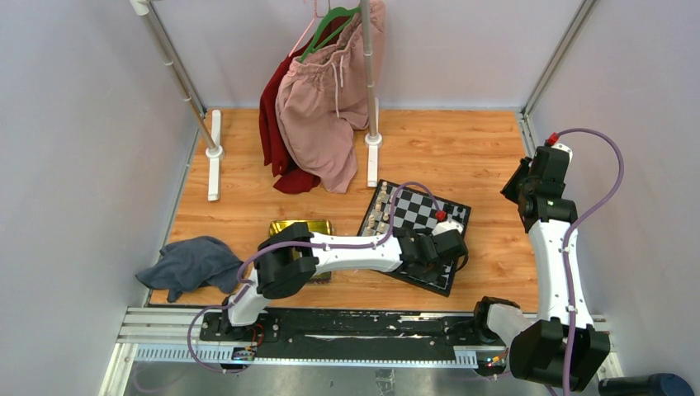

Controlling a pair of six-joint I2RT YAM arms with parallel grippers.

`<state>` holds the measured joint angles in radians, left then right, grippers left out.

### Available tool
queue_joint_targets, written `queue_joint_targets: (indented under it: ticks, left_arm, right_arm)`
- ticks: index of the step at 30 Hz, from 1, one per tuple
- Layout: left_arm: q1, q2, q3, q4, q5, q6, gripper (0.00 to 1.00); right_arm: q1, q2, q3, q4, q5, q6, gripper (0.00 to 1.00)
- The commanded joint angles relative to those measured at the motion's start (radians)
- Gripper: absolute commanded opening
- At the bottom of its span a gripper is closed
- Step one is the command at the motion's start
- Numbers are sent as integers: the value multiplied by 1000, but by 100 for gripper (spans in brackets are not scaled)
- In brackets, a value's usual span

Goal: Set up the chess pieces on the board
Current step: Place the chess piece on the chessboard.

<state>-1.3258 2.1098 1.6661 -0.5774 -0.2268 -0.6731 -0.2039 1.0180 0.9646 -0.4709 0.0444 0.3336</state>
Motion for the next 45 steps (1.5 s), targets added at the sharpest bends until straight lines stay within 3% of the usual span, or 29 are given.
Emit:
queue_joint_targets:
  ticks: [1, 33, 45]
  left_arm:
    - [-11, 22, 26, 0, 3, -9, 0]
    - [-18, 42, 23, 24, -57, -15, 0]
    - [-19, 53, 31, 12, -52, -7, 20]
  right_arm:
    - [-10, -13, -12, -6, -8, 2, 25]
    - [-9, -11, -25, 3, -20, 5, 25]
    - [-5, -7, -23, 4, -20, 4, 25]
